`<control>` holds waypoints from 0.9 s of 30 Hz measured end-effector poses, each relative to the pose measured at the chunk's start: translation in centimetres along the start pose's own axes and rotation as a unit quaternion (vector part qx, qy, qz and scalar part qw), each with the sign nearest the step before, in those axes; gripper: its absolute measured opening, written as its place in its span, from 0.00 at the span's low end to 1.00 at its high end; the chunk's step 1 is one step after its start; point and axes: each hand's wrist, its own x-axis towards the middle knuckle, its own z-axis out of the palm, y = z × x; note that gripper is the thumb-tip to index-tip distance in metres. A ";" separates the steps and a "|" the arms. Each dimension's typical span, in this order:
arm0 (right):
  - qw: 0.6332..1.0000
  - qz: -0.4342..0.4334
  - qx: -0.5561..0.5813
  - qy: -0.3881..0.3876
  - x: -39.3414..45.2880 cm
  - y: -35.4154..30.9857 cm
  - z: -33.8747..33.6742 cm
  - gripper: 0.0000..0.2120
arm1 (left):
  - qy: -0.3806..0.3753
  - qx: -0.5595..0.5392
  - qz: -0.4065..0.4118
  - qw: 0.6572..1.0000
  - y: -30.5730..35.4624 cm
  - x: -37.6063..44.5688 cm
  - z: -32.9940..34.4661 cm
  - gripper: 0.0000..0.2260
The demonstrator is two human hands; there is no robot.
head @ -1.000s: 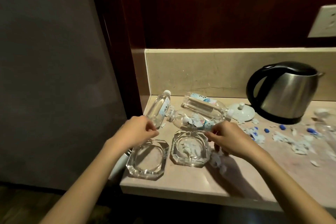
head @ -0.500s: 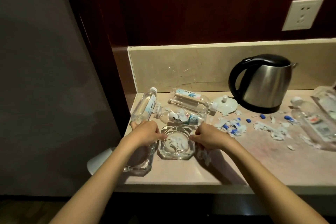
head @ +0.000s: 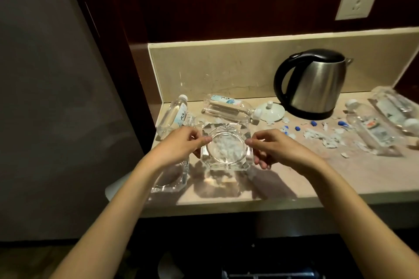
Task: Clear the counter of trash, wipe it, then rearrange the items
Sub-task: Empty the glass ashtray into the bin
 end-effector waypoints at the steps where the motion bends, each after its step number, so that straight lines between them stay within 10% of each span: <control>1: 1.000 -0.005 0.009 -0.001 -0.6 0.0 0.1 0.13 | -0.004 -0.021 0.002 1.000 0.3 -0.5 -0.1 0.15; 27: 0.983 0.042 0.062 -0.169 -13.2 13.4 8.5 0.13 | -0.153 -0.236 -0.190 0.941 -4.7 -18.6 12.1 0.10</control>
